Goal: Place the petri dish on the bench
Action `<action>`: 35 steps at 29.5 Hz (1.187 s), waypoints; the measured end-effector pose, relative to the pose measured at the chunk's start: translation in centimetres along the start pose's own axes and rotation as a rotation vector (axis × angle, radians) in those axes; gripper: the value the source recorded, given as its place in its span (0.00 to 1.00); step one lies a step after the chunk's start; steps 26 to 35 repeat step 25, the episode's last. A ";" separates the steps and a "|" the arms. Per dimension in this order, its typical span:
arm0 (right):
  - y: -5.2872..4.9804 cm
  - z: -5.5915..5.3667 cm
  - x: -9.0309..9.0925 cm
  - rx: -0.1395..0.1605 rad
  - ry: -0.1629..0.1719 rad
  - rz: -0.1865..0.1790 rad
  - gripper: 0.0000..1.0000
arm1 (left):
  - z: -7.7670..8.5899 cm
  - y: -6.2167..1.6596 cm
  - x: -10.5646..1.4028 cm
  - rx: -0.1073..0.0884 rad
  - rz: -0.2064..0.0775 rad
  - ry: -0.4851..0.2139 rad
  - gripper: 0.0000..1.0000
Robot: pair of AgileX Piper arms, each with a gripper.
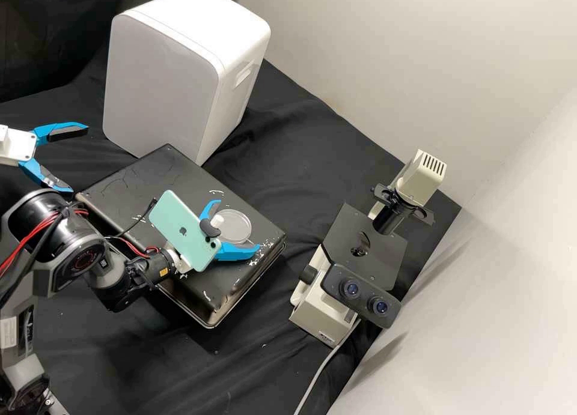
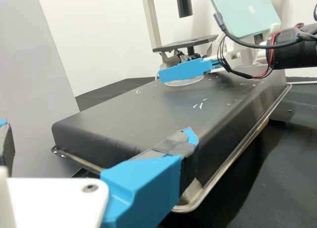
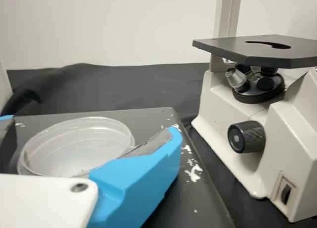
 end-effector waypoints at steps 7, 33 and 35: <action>0.1 0.0 0.0 0.015 -0.002 0.003 1.00 | 0.0 0.00 0.0 0.000 0.000 0.000 1.00; 0.1 0.0 0.0 0.016 -0.002 0.003 1.00 | 0.2 2.94 -2.4 0.116 0.171 0.132 1.00; 0.1 0.0 0.0 0.016 -0.002 0.003 1.00 | 0.2 2.94 -2.4 0.116 0.171 0.132 1.00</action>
